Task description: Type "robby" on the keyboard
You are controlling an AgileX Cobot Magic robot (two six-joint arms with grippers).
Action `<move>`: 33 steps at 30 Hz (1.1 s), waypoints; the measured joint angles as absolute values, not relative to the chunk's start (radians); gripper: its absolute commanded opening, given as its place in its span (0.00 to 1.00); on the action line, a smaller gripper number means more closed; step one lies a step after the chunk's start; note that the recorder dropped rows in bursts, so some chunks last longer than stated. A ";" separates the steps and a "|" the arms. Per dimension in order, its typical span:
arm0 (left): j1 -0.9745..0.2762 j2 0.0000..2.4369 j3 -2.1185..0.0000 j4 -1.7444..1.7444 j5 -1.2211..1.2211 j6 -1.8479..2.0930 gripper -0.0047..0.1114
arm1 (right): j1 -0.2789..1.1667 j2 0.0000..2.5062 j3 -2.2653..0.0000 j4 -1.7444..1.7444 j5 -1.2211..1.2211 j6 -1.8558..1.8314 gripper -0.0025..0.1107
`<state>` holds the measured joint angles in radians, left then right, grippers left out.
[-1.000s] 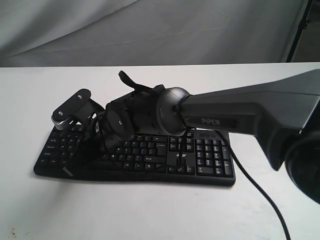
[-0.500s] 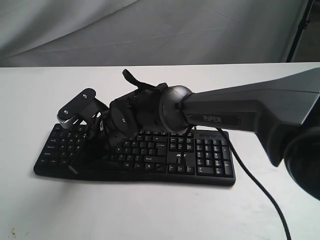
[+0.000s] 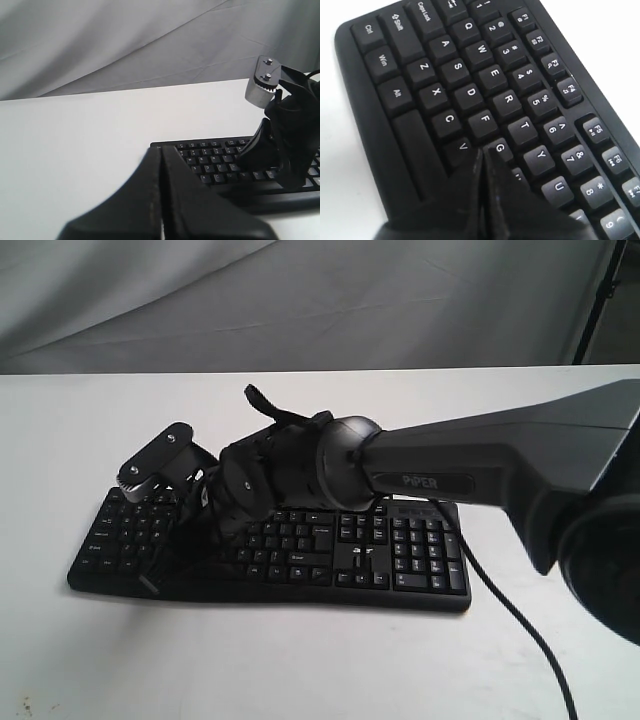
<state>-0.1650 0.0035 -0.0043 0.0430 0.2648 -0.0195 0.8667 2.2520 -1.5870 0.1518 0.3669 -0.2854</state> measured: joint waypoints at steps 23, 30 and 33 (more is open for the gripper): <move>-0.165 0.003 -0.004 0.043 0.265 -0.020 0.04 | 0.867 2.285 -1.587 0.152 0.343 -0.285 0.02; -0.165 0.003 -0.004 0.043 0.265 -0.020 0.04 | 0.867 2.271 -1.589 0.150 0.342 -0.285 0.02; -0.165 0.003 -0.004 0.043 0.265 -0.020 0.04 | 0.867 2.248 -1.589 0.148 0.344 -0.285 0.02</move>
